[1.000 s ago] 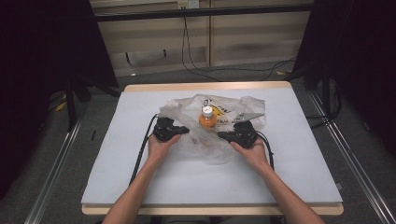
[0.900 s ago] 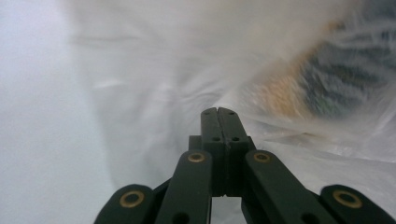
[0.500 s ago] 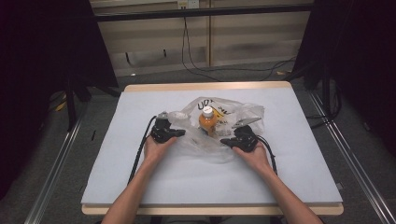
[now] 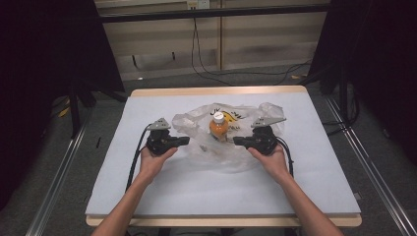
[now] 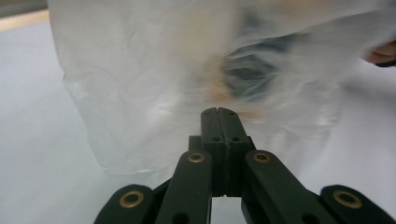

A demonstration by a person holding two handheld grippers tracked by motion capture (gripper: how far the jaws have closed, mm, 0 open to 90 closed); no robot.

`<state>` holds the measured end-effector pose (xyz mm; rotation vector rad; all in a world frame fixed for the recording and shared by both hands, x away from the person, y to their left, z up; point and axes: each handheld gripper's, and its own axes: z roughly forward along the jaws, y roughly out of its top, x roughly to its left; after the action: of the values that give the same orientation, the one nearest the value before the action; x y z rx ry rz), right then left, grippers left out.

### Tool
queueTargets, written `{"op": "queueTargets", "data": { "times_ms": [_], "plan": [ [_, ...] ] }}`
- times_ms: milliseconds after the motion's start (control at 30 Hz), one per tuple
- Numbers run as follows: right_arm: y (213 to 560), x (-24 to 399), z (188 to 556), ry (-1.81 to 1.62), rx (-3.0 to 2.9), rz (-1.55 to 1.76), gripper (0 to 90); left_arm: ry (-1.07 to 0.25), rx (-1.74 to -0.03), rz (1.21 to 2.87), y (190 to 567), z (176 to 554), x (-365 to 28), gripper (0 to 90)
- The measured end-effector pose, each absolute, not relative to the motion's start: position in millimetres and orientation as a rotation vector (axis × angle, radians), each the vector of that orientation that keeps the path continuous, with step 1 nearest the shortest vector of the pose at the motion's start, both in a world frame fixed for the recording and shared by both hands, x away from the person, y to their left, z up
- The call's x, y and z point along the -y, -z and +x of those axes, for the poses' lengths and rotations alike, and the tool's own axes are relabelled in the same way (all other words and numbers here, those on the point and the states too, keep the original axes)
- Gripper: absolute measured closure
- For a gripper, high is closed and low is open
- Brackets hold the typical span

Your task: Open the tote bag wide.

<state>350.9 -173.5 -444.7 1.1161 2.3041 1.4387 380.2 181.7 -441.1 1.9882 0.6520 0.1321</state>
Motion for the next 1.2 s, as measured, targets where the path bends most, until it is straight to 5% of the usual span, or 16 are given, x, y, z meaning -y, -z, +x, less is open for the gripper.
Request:
{"op": "queueTargets", "data": {
  "times_ms": [500, 867, 1200],
  "plan": [
    [406.1, 167.3, 343.7, -1.514, -2.248, 1.029, 90.0, -0.110, -0.380, 1.875, 384.5, 333.3, -136.6, 90.0],
    [391.9, 169.1, 360.0, -1.485, -2.201, 1.041, 90.0, -0.220, -0.489, 1.850, 376.2, 380.9, -120.8, 90.0],
    [427.8, 172.9, 384.0, -1.380, -2.255, 1.148, 90.0, -0.188, -0.675, 1.959, 416.4, 435.9, -114.3, 90.0]
  ]
}}
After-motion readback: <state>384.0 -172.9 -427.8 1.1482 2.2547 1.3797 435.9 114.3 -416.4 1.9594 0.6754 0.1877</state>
